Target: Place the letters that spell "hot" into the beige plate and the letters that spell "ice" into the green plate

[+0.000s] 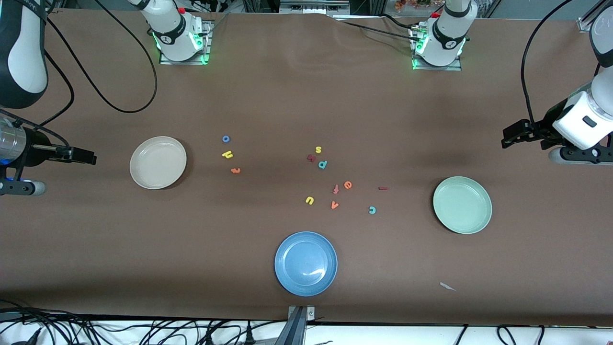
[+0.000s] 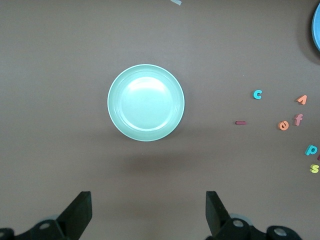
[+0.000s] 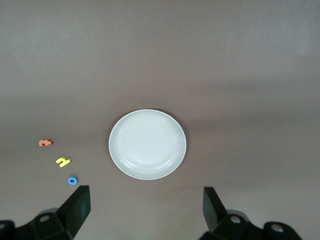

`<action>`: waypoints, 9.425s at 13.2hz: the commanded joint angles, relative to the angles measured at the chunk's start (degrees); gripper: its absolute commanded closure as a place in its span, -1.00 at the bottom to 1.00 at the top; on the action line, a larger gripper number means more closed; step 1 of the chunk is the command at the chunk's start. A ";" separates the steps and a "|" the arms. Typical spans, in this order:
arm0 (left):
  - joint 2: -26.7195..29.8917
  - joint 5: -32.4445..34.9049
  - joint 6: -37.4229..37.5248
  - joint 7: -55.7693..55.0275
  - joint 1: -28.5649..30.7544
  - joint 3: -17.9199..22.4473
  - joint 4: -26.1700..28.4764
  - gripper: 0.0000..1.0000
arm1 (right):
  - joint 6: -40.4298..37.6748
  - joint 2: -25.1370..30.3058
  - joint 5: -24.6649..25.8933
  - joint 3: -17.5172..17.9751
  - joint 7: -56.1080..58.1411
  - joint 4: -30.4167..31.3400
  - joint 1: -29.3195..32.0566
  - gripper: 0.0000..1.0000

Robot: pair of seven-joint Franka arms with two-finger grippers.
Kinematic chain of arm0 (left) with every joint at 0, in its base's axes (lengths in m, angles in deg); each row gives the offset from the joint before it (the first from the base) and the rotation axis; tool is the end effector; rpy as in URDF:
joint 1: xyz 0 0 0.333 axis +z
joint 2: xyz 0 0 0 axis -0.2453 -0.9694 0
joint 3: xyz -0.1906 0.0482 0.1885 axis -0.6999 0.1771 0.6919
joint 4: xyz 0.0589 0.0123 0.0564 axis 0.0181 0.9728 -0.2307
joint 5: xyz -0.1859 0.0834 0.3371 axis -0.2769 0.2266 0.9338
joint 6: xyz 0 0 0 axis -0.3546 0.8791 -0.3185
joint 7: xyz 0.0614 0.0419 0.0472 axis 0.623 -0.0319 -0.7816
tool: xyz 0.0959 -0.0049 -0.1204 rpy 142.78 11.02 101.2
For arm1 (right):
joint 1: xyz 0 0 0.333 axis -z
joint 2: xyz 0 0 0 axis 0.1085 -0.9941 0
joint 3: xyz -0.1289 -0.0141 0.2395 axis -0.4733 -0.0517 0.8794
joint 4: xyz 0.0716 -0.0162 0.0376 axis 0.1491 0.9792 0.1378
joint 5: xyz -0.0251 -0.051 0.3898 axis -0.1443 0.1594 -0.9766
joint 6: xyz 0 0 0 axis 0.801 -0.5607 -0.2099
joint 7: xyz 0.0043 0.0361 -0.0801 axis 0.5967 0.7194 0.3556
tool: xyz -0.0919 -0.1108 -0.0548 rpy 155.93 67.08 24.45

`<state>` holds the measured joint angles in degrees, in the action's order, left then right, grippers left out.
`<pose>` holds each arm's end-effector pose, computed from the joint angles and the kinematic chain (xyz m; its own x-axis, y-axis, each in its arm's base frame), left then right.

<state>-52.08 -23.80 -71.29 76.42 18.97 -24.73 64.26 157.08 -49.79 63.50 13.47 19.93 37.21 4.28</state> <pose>0.5837 -0.0144 0.4628 0.9989 -0.0084 -0.0456 -0.0071 -0.9996 0.0286 0.6274 -0.0129 0.4350 0.9828 -0.0742 -0.1692 -0.0678 -0.9968 0.0434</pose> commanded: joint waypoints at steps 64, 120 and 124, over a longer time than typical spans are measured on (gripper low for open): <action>-32.74 12.58 -28.28 -9.59 -11.55 -2.26 -3.06 0.88 | 29.23 6.15 -4.04 0.82 -19.33 44.02 -18.88 0.76; -28.94 7.47 -52.43 -92.79 -14.70 -7.09 18.66 -0.03 | 62.17 -10.30 -0.18 6.16 -18.96 42.08 -22.14 0.59; -28.94 7.57 -52.43 -92.79 -14.79 -7.09 18.66 0.26 | 50.08 -3.89 -0.18 2.48 -17.48 39.36 -21.96 0.59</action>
<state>-82.56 -17.22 -123.02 -15.79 4.40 -32.21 81.18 214.10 -57.67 62.77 17.98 0.86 77.87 -17.74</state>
